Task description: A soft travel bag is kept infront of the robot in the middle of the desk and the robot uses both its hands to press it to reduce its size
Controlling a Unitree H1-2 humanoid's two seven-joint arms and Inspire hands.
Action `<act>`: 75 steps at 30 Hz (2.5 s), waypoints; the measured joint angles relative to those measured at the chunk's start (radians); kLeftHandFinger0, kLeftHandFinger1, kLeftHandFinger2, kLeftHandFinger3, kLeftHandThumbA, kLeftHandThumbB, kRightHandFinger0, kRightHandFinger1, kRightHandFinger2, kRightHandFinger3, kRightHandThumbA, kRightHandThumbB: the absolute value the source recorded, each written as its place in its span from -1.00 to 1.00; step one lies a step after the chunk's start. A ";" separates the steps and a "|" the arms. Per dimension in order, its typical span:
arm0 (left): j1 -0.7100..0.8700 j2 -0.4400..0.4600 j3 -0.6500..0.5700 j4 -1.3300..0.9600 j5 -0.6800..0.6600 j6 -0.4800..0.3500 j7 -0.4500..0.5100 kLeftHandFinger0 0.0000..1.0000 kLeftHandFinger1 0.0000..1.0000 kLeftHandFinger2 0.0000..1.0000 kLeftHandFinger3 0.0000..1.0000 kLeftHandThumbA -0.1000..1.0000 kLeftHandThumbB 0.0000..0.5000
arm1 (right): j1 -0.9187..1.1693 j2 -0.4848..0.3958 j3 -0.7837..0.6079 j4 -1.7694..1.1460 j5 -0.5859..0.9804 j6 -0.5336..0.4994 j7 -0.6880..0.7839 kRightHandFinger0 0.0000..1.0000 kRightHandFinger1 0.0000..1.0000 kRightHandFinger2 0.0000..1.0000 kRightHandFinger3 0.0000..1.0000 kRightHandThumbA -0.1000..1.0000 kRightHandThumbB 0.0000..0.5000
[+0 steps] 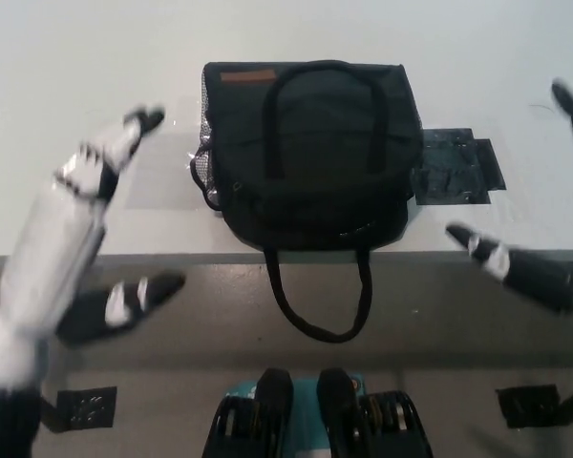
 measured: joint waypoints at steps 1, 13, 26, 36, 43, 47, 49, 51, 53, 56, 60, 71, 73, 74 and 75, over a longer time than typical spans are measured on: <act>-0.045 0.009 -0.001 0.026 0.004 0.006 -0.008 1.00 1.00 1.00 1.00 1.00 0.26 | -0.032 -0.004 -0.006 0.010 0.010 0.018 0.005 1.00 1.00 1.00 1.00 1.00 -0.16; -0.520 0.043 -0.107 0.480 0.099 0.047 -0.072 1.00 1.00 1.00 1.00 1.00 0.20 | -0.413 -0.040 0.002 0.343 0.029 0.214 0.056 1.00 1.00 1.00 1.00 1.00 0.30; -0.720 0.019 -0.274 0.991 0.231 0.047 -0.054 1.00 1.00 1.00 1.00 1.00 -0.05 | -0.670 0.006 0.063 0.795 0.032 0.277 0.070 1.00 1.00 1.00 1.00 1.00 0.34; -0.752 0.006 -0.366 1.216 0.295 0.048 -0.022 1.00 1.00 1.00 1.00 1.00 -0.26 | -0.814 0.058 0.082 1.127 0.037 0.263 0.059 1.00 1.00 1.00 1.00 1.00 0.11; -0.778 0.001 -0.383 1.338 0.311 0.049 -0.006 1.00 1.00 1.00 1.00 1.00 -0.28 | -0.856 0.072 0.090 1.288 0.040 0.228 0.046 1.00 1.00 1.00 1.00 1.00 0.18; -0.813 -0.001 -0.394 1.381 0.315 0.052 -0.005 1.00 1.00 1.00 1.00 1.00 -0.26 | -0.876 0.077 0.091 1.335 0.041 0.220 0.039 1.00 1.00 1.00 1.00 1.00 0.12; -0.828 -0.001 -0.404 1.398 0.318 0.052 -0.002 1.00 1.00 1.00 1.00 1.00 -0.26 | -0.884 0.077 0.092 1.349 0.041 0.212 0.036 1.00 1.00 1.00 1.00 1.00 0.13; -0.855 -0.005 -0.418 1.425 0.323 0.052 0.006 1.00 1.00 1.00 1.00 1.00 -0.24 | -0.892 0.077 0.093 1.365 0.041 0.198 0.033 1.00 1.00 1.00 1.00 1.00 0.09; -0.874 -0.011 -0.422 1.443 0.325 0.051 0.013 1.00 1.00 1.00 1.00 1.00 -0.16 | -0.893 0.077 0.093 1.371 0.041 0.191 0.030 1.00 1.00 1.00 1.00 1.00 0.09; -0.897 -0.018 -0.433 1.455 0.331 0.051 0.022 1.00 1.00 1.00 1.00 1.00 -0.17 | -0.895 0.077 0.092 1.376 0.044 0.188 0.028 1.00 1.00 1.00 1.00 1.00 0.13; -0.915 -0.023 -0.445 1.457 0.339 0.051 0.028 1.00 1.00 1.00 1.00 1.00 -0.19 | -0.896 0.077 0.090 1.376 0.051 0.188 0.028 1.00 1.00 1.00 1.00 1.00 0.19; -0.926 -0.066 -0.470 1.491 0.346 0.061 0.036 1.00 1.00 1.00 1.00 1.00 -0.28 | -0.896 0.077 0.087 1.392 0.069 0.179 0.025 1.00 1.00 1.00 1.00 1.00 0.34; -0.926 -0.080 -0.473 1.516 0.347 0.062 0.040 1.00 1.00 1.00 1.00 1.00 -0.65 | -0.896 0.078 0.086 1.414 0.073 0.173 0.022 1.00 1.00 1.00 1.00 1.00 0.20; -0.926 -0.088 -0.474 1.530 0.347 0.062 0.043 1.00 1.00 1.00 1.00 1.00 -0.71 | -0.896 0.079 0.086 1.429 0.074 0.168 0.020 1.00 1.00 1.00 1.00 1.00 0.17; -0.926 -0.092 -0.474 1.539 0.346 0.062 0.044 1.00 1.00 1.00 1.00 1.00 -0.95 | -0.896 0.079 0.086 1.437 0.074 0.166 0.019 1.00 1.00 1.00 1.00 1.00 0.06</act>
